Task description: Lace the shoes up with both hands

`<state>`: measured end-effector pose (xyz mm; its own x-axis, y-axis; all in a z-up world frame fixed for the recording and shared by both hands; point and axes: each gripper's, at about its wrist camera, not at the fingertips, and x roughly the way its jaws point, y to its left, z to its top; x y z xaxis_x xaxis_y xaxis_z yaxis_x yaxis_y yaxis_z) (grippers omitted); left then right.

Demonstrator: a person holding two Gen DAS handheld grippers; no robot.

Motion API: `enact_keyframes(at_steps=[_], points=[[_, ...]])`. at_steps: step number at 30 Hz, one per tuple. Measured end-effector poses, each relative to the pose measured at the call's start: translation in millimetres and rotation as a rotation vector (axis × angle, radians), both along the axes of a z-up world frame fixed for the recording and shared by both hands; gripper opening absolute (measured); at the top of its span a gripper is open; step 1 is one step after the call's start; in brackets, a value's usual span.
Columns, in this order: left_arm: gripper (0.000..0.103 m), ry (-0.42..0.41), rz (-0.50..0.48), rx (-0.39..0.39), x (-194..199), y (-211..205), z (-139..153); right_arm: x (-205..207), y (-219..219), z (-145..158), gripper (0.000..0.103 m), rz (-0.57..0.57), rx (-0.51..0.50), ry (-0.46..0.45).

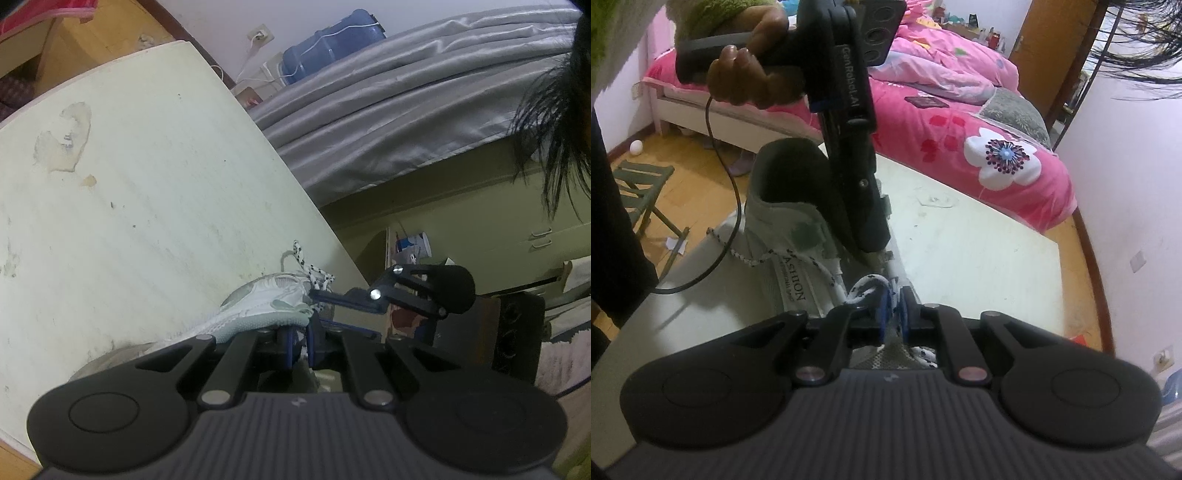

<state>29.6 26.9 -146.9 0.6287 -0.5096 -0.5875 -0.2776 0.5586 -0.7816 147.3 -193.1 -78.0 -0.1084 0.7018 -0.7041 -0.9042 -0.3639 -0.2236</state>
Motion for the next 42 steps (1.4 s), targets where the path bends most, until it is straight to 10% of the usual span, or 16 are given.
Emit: enact_keyframes(at_steps=[8, 17, 22, 29, 42], points=[[0.009, 0.010, 0.043, -0.022, 0, 0, -1, 19, -9, 20, 0.021, -0.150, -0.039, 0.183], [0.009, 0.017, 0.107, -0.084, -4, 3, -7, 98, -57, -30, 0.022, -1.114, -0.070, 1.498], [0.009, 0.026, 0.132, -0.109, -7, 5, -9, 82, -74, -72, 0.021, -1.368, -0.038, 1.914], [0.009, 0.029, 0.154, -0.132, -10, 7, -12, 63, -64, -90, 0.020, -1.453, -0.037, 2.109], [0.008, 0.007, 0.135, -0.106, -13, 5, -13, 64, -53, -92, 0.008, -1.536, -0.059, 2.123]])
